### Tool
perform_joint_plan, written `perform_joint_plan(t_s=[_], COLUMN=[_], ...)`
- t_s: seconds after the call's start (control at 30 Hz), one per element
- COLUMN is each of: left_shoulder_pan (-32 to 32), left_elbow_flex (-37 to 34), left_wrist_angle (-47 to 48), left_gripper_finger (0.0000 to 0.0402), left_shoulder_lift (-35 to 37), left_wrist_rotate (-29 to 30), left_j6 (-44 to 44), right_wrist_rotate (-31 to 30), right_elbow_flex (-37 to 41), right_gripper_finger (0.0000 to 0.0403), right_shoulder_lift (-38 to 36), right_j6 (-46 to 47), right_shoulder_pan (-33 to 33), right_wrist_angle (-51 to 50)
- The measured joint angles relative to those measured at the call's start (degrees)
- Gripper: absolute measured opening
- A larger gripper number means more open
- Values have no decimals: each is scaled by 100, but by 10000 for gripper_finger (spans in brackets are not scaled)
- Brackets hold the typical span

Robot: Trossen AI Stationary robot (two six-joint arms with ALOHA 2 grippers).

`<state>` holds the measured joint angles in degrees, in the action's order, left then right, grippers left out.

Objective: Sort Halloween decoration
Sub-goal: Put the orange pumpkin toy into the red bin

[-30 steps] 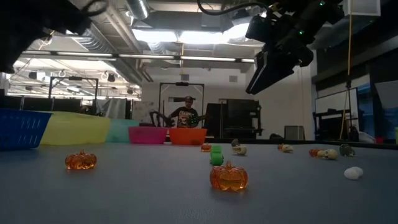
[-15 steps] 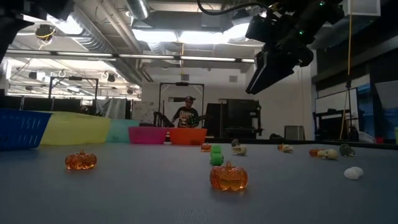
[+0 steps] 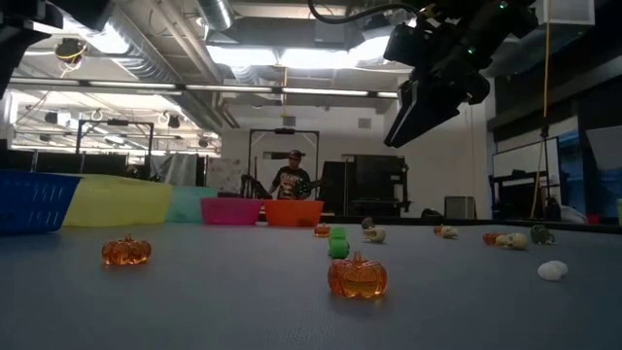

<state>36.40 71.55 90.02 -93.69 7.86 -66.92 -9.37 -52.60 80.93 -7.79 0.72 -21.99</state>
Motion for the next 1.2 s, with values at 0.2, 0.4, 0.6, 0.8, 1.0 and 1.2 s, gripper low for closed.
perform_joint_plan(t_s=[0.2, 0.4, 0.6, 0.8, 1.0, 1.2], left_shoulder_pan=[0, 0, -81, -323, -535, -560], left_elbow_flex=[0, 0, -2, -2, -2, -2], left_wrist_angle=[0, -9, -253, -1288, -2930, -4464], left_gripper_finger=[179, 180, 180, 180, 180, 180], left_shoulder_lift=[0, 0, -2, -2, -2, -47], left_wrist_rotate=[1, 2, 0, 1, 107, 977], left_j6=[-192, -201, -412, -472, -452, -450], right_wrist_rotate=[0, 0, 0, 0, 0, 0], right_elbow_flex=[0, 0, 0, 2, 2, 2], right_gripper_finger=[184, 184, 184, 184, 184, 184], right_shoulder_lift=[0, 0, 0, 0, 0, 0], right_j6=[1, 0, 2, 0, 2, 1], right_shoulder_pan=[1, 1, 0, 1, 1, 1], right_wrist_angle=[-1, 1, 0, 0, 1, 0])
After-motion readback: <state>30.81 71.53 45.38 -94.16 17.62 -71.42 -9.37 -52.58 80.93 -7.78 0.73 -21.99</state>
